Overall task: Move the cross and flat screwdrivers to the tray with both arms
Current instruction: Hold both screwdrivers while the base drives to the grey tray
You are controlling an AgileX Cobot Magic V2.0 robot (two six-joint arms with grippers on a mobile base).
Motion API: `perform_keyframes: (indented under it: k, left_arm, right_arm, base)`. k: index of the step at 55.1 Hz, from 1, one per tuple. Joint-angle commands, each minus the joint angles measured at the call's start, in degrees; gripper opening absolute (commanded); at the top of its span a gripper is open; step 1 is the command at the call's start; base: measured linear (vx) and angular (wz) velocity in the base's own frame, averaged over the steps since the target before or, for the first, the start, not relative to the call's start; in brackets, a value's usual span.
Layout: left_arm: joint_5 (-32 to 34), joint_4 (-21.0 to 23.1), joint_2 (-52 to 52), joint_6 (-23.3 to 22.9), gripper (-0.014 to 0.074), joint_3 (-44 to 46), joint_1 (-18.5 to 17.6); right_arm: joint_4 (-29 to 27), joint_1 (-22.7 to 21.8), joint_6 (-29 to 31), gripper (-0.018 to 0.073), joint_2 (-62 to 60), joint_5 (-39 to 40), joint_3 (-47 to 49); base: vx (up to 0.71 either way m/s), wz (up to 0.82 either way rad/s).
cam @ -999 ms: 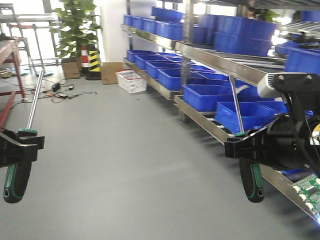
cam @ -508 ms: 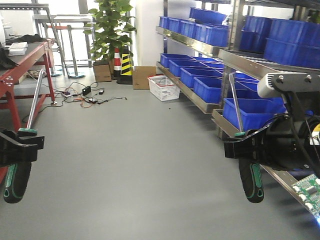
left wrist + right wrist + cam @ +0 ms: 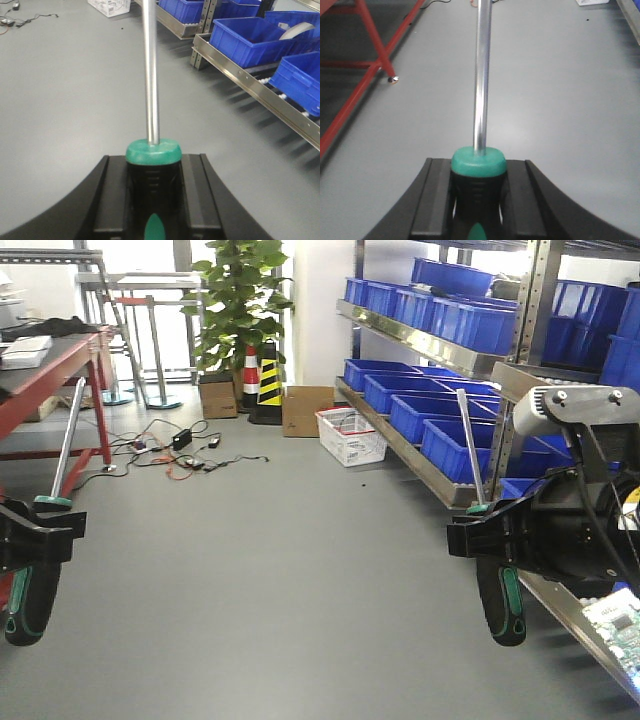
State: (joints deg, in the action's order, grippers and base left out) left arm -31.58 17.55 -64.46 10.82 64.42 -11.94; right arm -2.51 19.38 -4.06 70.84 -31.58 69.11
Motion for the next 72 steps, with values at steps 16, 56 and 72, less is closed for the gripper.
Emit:
perform_keyframes:
  k: [16, 56, 72]
  left_arm:
    - [4.79, 1.22, 1.35, -0.03, 0.0003, 1.8, -0.29]
    - [4.79, 1.22, 1.35, -0.03, 0.0003, 1.8, -0.29]
    - [4.79, 1.22, 1.35, -0.03, 0.0003, 1.8, -0.29]
  right_arm:
    - [0.4, -0.13, 0.2, -0.0008, -1.43, 4.92, 1.85]
    - [0.4, -0.13, 0.2, -0.0008, -1.46, 4.92, 1.85]
    - [0.4, -0.13, 0.2, -0.0008, -1.46, 4.92, 1.85]
  base:
    - [0.56, -0.35]
    - [0.48, -0.75]
    - [0.38, -0.67]
